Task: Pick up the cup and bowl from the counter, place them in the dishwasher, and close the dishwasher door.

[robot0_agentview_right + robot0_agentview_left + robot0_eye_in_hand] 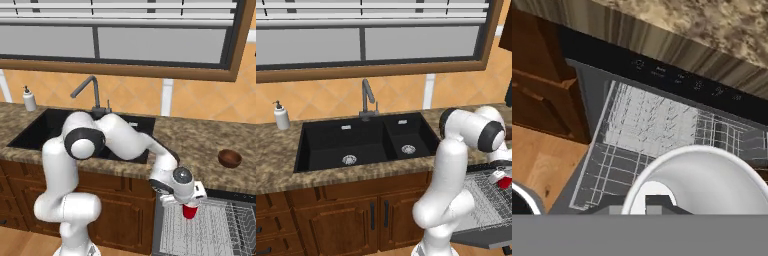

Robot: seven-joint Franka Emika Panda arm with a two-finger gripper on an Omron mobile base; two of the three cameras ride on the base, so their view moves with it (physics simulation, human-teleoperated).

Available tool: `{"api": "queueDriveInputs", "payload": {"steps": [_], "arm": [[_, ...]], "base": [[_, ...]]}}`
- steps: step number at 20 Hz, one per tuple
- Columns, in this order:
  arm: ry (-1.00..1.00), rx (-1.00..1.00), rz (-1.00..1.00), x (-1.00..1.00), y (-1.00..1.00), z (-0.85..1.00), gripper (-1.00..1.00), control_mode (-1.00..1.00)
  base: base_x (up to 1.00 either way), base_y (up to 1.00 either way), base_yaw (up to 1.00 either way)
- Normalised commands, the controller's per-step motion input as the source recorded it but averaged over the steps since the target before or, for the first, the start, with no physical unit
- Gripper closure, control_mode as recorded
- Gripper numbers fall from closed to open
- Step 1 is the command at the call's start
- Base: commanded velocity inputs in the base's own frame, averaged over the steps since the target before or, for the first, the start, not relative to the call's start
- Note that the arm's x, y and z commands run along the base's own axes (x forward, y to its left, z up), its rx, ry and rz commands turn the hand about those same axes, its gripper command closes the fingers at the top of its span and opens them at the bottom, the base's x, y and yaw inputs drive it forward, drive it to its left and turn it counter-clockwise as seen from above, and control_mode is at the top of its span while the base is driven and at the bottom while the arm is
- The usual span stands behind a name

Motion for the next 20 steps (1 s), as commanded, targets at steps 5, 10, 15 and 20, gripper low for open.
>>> {"api": "queueDriveInputs", "payload": {"steps": [5,10,15,20], "arm": [[-0.03,0.0,0.26,-0.3,-0.21,-0.69,1.0,-1.0],[-0.2,0.03,0.1,-0.79,-0.23,-0.14,1.0,-1.0],[-0.01,0.0,0.0,-0.02,-0.01,0.0,1.0,-1.0],[0.18,0.04,0.02,0.0,-0.33,-0.09,1.0,-1.0]], "base": [[0.0,0.0,0.0],[0.0,0.0,0.0],[0.0,0.0,0.0],[0.0,0.0,0.0]]}}
